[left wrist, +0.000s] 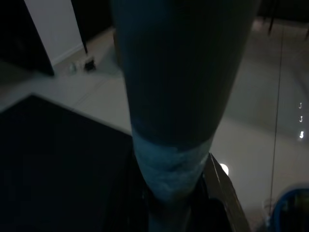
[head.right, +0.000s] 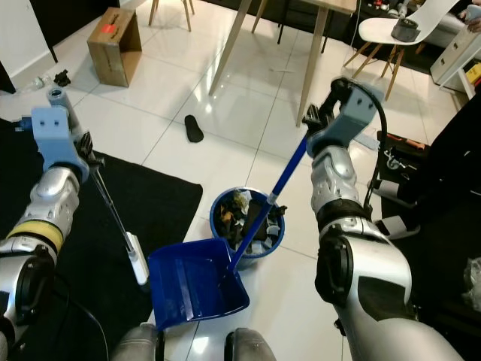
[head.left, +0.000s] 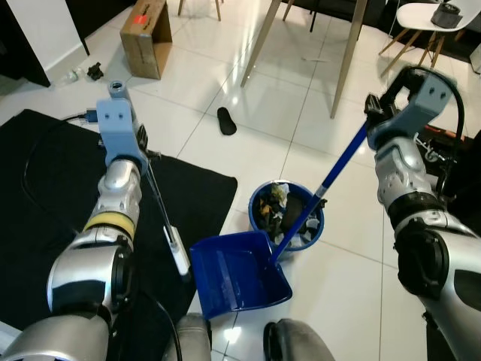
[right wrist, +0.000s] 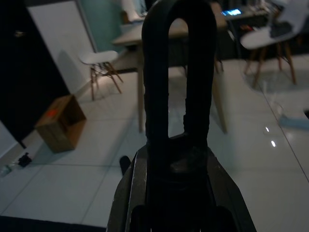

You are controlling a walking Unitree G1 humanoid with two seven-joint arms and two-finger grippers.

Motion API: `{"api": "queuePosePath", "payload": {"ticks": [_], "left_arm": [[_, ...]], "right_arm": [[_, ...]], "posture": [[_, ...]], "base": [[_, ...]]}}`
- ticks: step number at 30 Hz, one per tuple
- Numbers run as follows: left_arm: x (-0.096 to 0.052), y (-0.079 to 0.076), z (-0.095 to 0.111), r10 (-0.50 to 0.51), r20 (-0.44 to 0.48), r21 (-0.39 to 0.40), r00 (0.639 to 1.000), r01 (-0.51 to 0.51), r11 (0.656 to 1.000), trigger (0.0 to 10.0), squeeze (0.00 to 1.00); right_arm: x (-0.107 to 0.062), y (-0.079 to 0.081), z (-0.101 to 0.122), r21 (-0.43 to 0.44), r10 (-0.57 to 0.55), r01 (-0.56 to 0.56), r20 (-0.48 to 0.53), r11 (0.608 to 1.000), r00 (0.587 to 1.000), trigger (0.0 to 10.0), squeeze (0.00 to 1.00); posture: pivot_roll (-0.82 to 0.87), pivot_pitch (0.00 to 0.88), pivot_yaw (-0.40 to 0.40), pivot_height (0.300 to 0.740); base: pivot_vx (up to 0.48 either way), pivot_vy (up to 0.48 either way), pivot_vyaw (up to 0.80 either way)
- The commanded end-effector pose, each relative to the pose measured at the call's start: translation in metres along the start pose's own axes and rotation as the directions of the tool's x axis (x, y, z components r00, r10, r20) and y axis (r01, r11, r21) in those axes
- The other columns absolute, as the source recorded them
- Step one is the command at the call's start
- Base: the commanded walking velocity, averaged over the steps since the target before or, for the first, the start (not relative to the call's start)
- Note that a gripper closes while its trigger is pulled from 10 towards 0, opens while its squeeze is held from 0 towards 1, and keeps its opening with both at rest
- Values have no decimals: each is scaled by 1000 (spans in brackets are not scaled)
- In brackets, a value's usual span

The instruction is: Sweep floor

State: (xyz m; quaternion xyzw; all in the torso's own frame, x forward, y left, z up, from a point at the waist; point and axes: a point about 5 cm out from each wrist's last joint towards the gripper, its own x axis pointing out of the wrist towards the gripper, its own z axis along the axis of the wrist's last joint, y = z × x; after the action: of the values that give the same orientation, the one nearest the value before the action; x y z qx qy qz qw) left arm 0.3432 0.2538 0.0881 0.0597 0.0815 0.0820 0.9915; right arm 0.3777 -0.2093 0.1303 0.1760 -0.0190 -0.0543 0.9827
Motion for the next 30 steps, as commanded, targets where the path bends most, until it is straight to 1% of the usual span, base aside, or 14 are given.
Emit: {"api": "queuePosePath", "payload": {"ticks": [1,2,4,5,7,9,10,12,14,18,20,23,27,30], "left_arm": [[0,-11,4,-48,35,44,998,46,998,10000,0],[-1,-10,4,-48,47,16,998,47,999,10000,0],[-1,-9,4,-46,55,-6,997,46,999,10000,0],[-1,-9,5,-39,62,-12,997,39,999,10000,0],[-2,-10,4,-41,63,3,997,41,999,10000,0],[-1,-11,4,-44,62,8,997,43,999,10000,0],[-2,-10,9,-25,97,-37,995,29,999,10000,0],[-4,-10,7,-19,104,-56,994,25,998,10000,0],[-5,-11,6,-27,103,-45,994,32,998,10000,0],[-11,-15,-3,-31,103,-42,994,36,998,10000,0],[-15,-17,-13,-35,68,-46,997,38,998,10000,0],[-17,-20,-18,-61,60,1,996,61,998,10000,0],[-21,-19,-17,-15,92,-57,996,21,998,10000,0],[-21,-21,-14,-5,115,-58,993,11,998,10000,0]], "right_arm": [[-14,-2,-35,34,-8,13,-136,999,991,10000,0],[-16,-6,-37,53,-17,24,-128,998,992,10000,0],[-18,-8,-38,67,-25,33,-123,997,992,10000,0],[-21,-11,-42,52,-29,37,-138,998,990,10000,0],[-26,-17,-48,27,-35,40,-157,999,987,10000,0],[-26,-18,-48,27,-35,39,-156,999,987,10000,0],[-28,-20,-47,53,-34,42,-129,998,991,10000,0],[-31,-23,-49,47,-41,48,-133,998,990,10000,0],[-33,-25,-52,40,-44,50,-135,998,990,10000,0],[-44,-35,-60,53,-67,74,-130,996,989,10000,0],[-48,-40,-63,41,-87,93,-130,995,988,10000,0],[-50,-42,-62,35,-93,98,-120,995,988,10000,0],[-45,-44,-53,41,-80,84,-83,996,993,10000,0],[-45,-43,-52,27,-59,61,-86,998,995,10000,0]], "posture": [[106,50,-74,740],[107,16,-62,740],[107,16,-62,740],[91,112,-69,740],[111,60,-73,740],[111,60,-73,740],[101,82,-65,740],[100,76,-65,740],[100,61,-66,740],[106,47,-64,740],[99,42,-57,740],[98,33,-56,740],[99,0,-88,740],[120,0,-112,740]], "base": [[0,0,0],[0,0,0],[0,0,0],[0,266,0],[0,309,0],[0,345,0],[0,480,0],[0,480,0],[0,480,0],[0,480,0],[0,480,0],[0,480,0],[0,480,0],[0,480,0]]}}
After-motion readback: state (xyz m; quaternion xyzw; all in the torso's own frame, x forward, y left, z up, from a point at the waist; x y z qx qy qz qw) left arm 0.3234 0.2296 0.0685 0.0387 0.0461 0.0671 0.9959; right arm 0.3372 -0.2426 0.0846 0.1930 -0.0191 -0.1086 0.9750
